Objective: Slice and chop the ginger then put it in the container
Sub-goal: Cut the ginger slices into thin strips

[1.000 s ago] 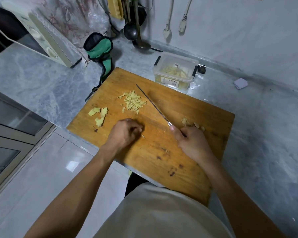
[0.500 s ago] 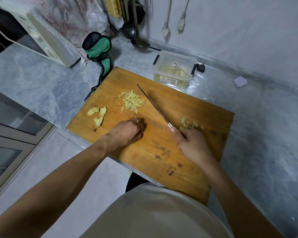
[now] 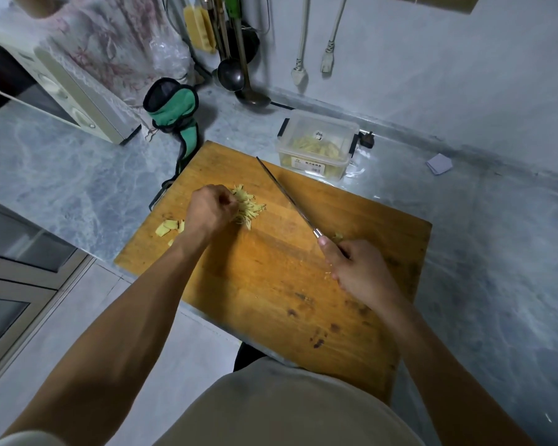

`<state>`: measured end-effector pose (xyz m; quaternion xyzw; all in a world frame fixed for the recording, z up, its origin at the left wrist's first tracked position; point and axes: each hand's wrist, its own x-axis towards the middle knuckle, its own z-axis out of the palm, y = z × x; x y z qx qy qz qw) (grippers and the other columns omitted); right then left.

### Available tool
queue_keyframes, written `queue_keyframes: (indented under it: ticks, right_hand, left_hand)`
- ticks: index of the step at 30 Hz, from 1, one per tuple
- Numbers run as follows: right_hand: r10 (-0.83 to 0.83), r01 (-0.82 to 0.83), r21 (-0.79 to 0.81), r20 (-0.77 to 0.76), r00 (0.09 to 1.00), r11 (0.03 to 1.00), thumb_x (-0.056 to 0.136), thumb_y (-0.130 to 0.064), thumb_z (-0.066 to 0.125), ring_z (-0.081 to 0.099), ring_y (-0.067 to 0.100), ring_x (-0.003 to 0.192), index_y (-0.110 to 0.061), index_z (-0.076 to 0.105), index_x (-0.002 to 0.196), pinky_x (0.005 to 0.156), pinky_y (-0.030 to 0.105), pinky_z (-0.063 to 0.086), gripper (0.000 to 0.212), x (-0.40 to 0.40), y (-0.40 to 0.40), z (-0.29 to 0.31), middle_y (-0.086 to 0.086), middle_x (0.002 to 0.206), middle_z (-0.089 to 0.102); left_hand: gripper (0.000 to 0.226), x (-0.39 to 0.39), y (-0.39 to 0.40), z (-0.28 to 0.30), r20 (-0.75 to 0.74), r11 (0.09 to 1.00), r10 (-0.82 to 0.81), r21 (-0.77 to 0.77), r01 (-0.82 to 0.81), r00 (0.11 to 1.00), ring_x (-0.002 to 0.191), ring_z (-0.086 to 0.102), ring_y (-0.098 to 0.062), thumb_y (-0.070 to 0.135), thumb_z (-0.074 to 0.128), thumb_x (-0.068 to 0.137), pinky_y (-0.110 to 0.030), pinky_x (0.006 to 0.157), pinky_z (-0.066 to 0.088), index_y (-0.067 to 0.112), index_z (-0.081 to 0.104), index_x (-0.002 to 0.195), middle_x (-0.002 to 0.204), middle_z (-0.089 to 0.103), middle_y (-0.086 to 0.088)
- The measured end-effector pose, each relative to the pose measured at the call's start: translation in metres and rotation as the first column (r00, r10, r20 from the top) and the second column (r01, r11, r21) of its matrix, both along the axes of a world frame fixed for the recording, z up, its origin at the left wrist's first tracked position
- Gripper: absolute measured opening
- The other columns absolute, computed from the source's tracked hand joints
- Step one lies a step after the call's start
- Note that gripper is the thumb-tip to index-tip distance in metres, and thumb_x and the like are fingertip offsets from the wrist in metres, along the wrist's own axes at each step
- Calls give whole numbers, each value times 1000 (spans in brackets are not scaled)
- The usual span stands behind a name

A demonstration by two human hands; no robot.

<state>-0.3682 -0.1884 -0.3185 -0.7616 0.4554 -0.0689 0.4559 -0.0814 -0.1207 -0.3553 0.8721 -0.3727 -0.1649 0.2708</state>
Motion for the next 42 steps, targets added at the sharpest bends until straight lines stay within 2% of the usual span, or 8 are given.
queue_keyframes:
  ticks: [8, 13, 18, 22, 26, 30, 34, 42]
  right_hand:
    - [20, -21, 33, 10, 1000, 999, 95, -65, 42, 57, 30, 54, 8, 63, 79, 59, 43, 50, 78, 3, 6, -4, 21, 68, 65]
    - [45, -46, 47, 30, 999, 998, 97, -64, 43, 57, 20, 54, 4, 65, 79, 60, 43, 51, 74, 14, 14, -3, 17, 66, 65]
    - [55, -59, 87, 49, 997, 994, 100, -55, 48, 55, 15, 50, 3, 66, 75, 59, 39, 49, 66, 38, 25, -4, 11, 60, 64]
    - [90, -94, 95, 50, 995, 991, 100, -53, 50, 53, 11, 45, 4, 66, 75, 58, 35, 49, 64, 51, 32, -3, 4, 56, 62]
    - [118, -123, 87, 61, 991, 989, 99, -55, 51, 54, 15, 46, 3, 64, 72, 59, 42, 53, 65, 56, 41, -5, 4, 54, 62]
    - [134, -138, 84, 57, 989, 987, 100, -55, 50, 55, 12, 44, 2, 66, 72, 57, 39, 52, 65, 53, 47, -3, 2, 53, 62]
    - [120, -125, 84, 63, 991, 989, 100, -56, 50, 55, 14, 46, 6, 64, 76, 55, 40, 51, 68, 48, 48, -4, 12, 58, 63]
    - [52, -65, 144, 88, 995, 988, 100, -55, 49, 55, 16, 46, 6, 63, 79, 52, 35, 47, 66, 37, 50, -11, 5, 56, 61]
  left_hand:
    - [25, 3, 11, 0, -59, 999, -13, -47, 10, 998, 89, 65, -14, 4, 58, 95, -3, 69, 46, 13, 73, 112, 114, 71, -5]
    - [33, -12, 58, -9, -179, 948, 194, -218, -231, 965, 88, 65, -6, 19, 62, 97, -26, 78, 58, 23, 62, 129, 104, 68, 8]
    - [28, -27, 118, -26, -142, 894, 387, -184, -408, 911, 99, 62, -12, 3, 55, 91, -15, 83, 47, 20, 74, 102, 115, 70, -3]
    - [32, -29, 141, -26, -94, 863, 482, -125, -490, 871, 105, 64, -22, 0, 56, 86, -20, 87, 43, 8, 74, 111, 118, 69, -8]
    - [18, -17, 136, -22, -133, 898, 423, -70, -434, 896, 96, 65, -25, 11, 65, 89, -24, 81, 44, 12, 71, 106, 101, 70, -8]
    - [40, 4, 124, -30, -32, 921, 382, 91, -378, 924, 89, 68, -27, 38, 70, 88, -28, 78, 51, 19, 68, 123, 121, 65, -14]
    - [33, 5, 120, -31, 91, 926, 332, 159, -343, 939, 62, 61, -25, 35, 54, 95, -30, 57, 48, 15, 66, 72, 76, 68, -11]
    - [14, -12, 139, -18, -147, 853, 493, -114, -510, 858, 72, 65, -18, 23, 58, 93, -27, 59, 46, 13, 68, 88, 75, 68, 1]
